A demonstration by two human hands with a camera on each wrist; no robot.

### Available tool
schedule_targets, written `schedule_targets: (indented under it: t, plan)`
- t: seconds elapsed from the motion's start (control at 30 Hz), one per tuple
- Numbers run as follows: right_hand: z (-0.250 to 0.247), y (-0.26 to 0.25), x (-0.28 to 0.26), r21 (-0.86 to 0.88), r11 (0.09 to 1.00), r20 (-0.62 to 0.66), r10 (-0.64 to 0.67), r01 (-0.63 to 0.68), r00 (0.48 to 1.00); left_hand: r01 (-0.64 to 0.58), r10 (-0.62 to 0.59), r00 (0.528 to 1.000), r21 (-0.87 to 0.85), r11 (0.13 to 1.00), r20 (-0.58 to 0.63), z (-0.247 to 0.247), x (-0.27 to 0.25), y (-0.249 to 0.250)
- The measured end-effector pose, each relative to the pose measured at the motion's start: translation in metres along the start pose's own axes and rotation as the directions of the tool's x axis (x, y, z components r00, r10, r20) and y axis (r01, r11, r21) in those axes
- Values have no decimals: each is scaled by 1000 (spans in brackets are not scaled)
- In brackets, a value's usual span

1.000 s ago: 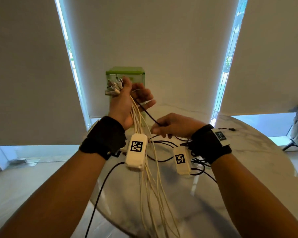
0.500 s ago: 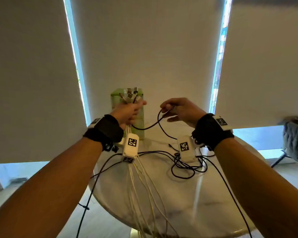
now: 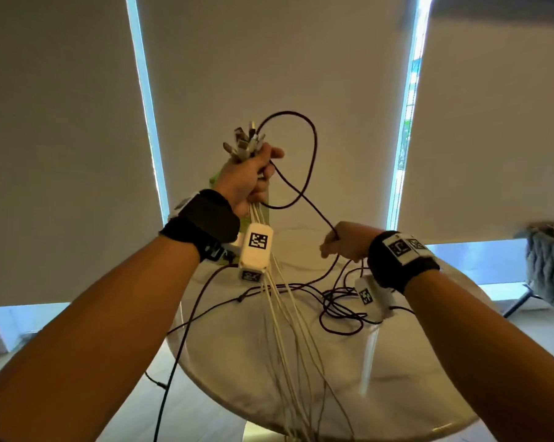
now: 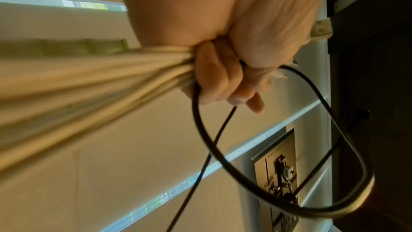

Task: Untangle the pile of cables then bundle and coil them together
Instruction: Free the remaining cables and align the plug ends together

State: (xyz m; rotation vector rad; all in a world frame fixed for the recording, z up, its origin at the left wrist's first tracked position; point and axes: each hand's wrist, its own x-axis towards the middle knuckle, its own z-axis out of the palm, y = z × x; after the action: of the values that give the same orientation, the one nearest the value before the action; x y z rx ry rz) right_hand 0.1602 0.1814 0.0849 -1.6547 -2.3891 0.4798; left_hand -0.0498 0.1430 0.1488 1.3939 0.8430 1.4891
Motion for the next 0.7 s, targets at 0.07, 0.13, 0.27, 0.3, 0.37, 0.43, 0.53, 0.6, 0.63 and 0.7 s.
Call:
schedule_targets:
  t: [0.07,0.13,0.27,0.3,0.37,0.43,0.53,0.6,0.63,0.7]
  plan:
    - [0,8,5,180,982,-38,62,-55,997,14,-14,1000,1,1000,-21,-10,-1,-2]
    - [-6,4,5,331,943,-68,59,-34,996,52,-52,998,8,999,-30,-15,-3,-10]
    - [-22,-10,-11,406,910,-146,-31,89,989,117,-117,993,8,993,-29,-15,-9,-30]
    - [-25,-8,-15,348,934,-118,-42,80,992,140,-140,990,25,990,-10,-15,-11,-34]
    - [-30,0,-24,137,990,23,-19,16,1000,199,-209,975,113,973,80,-15,-16,-38]
    - [-32,11,-35,22,999,183,34,-39,982,250,-309,930,273,929,198,-13,-23,-38]
    - [-39,20,-54,221,975,143,-13,-19,990,273,-451,843,487,829,295,-6,-36,-33]
    - [-41,18,-65,400,916,26,-37,23,999,255,-474,824,543,800,312,2,-46,-28]
    - [-41,13,-71,442,896,-19,-40,44,999,229,-454,833,549,804,316,8,-50,-25]
    - [-33,-2,-81,477,876,-29,-72,77,997,168,-380,864,522,836,331,17,-57,-20]
